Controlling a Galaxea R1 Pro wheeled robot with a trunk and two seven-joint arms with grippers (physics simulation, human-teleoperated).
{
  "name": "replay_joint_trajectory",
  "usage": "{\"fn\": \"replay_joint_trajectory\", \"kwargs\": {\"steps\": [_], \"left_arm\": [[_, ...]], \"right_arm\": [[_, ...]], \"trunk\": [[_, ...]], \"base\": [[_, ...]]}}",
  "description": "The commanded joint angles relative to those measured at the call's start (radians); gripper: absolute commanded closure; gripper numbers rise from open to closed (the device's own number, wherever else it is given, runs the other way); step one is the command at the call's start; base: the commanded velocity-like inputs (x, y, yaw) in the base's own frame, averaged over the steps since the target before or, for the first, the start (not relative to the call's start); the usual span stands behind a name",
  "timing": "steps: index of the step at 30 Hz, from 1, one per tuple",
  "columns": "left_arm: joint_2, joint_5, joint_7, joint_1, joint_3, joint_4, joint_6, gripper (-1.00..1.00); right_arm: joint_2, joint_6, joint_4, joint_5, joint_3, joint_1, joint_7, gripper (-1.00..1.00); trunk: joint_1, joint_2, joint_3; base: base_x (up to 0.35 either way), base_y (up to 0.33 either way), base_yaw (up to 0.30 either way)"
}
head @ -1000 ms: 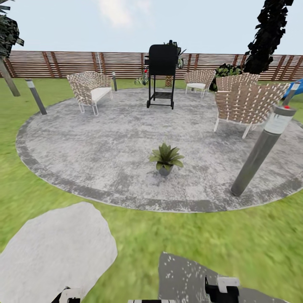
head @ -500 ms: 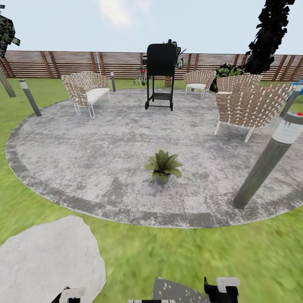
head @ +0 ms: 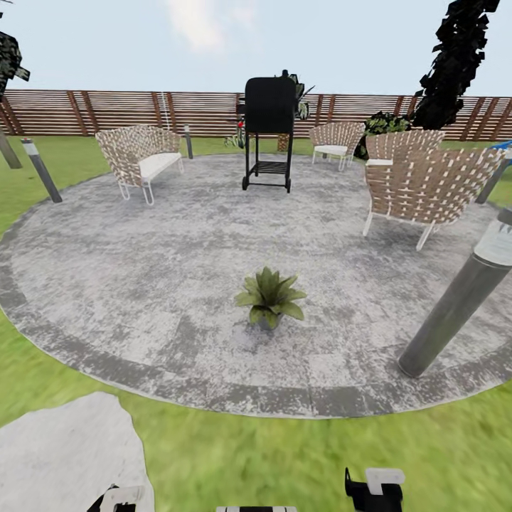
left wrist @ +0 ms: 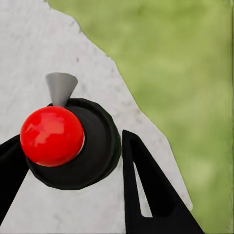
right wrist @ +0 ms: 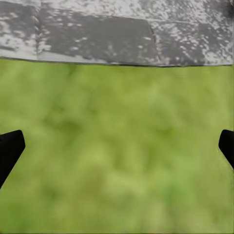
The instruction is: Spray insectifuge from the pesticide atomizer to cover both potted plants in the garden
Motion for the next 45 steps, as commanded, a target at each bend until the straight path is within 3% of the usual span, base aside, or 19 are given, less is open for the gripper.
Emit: {"fn": "replay_joint_trajectory", "kwargs": {"steps": [1, 23, 31, 34, 36, 38, 39, 42, 43, 44, 45], "left_arm": [[0.000, -0.011, 0.004, -0.001, 0.005, 0.001, -0.004, 1.00], [0.000, -0.011, 0.004, -0.001, 0.004, 0.001, -0.004, 1.00], [0.000, -0.012, 0.002, -0.001, 0.004, -0.002, 0.000, 1.00], [0.000, -0.020, -0.008, -0.002, -0.006, -0.003, 0.013, 1.00], [0.006, -0.024, -0.033, -0.007, -0.017, -0.002, 0.017, 1.00], [0.015, -0.044, -0.115, -0.012, -0.047, -0.007, 0.043, 1.00], [0.028, -0.066, -0.186, -0.019, -0.060, -0.014, 0.071, 1.00], [0.087, -0.210, -0.505, -0.108, -0.073, -0.020, 0.148, 1.00], [0.102, -0.305, -0.697, -0.174, -0.074, -0.020, 0.160, 1.00], [0.106, -0.338, -0.764, -0.199, -0.074, -0.021, 0.163, 1.00], [0.109, -0.404, -0.893, -0.253, -0.073, -0.021, 0.178, 1.00]], "right_arm": [[-0.002, -0.001, 0.001, 0.011, -0.001, -0.001, -0.008, -1.00], [0.001, -0.001, 0.001, 0.011, -0.001, -0.001, -0.005, -1.00], [0.001, 0.001, 0.000, 0.013, 0.003, -0.001, -0.003, -1.00], [0.001, 0.003, -0.005, 0.018, 0.035, -0.001, 0.002, -1.00], [0.000, 0.004, -0.010, 0.027, 0.082, -0.001, 0.020, -1.00], [-0.002, 0.004, -0.030, 0.040, 0.128, -0.001, 0.059, -1.00], [-0.004, 0.005, -0.064, 0.051, 0.151, -0.001, 0.096, -1.00], [-0.009, 0.049, -0.179, 0.126, 0.183, -0.001, 0.265, -1.00], [-0.010, 0.099, -0.238, 0.184, 0.185, -0.001, 0.353, -1.00], [-0.011, 0.117, -0.262, 0.208, 0.186, -0.001, 0.387, -1.00], [-0.011, 0.158, -0.312, 0.256, 0.186, -0.003, 0.469, -1.00]], "trunk": [[0.000, 0.000, -0.001], [0.000, 0.000, -0.001], [0.000, 0.000, -0.001], [0.000, 0.000, -0.001], [0.000, 0.000, -0.001], [0.000, 0.000, -0.001], [0.000, 0.000, -0.001], [0.000, 0.000, -0.001], [0.000, 0.000, -0.001], [0.000, 0.000, -0.001], [0.000, 0.000, -0.001]], "base": [[0.340, -0.107, 0.000], [0.329, -0.134, 0.000], [0.096, -0.067, 0.000], [0.003, -0.002, 0.000], [0.001, 0.000, 0.000], [0.000, 0.000, 0.000], [0.000, 0.000, 0.000], [0.000, 0.000, 0.000], [0.000, 0.000, 0.000], [0.000, 0.000, 0.000], [0.000, 0.000, 0.000]]}}
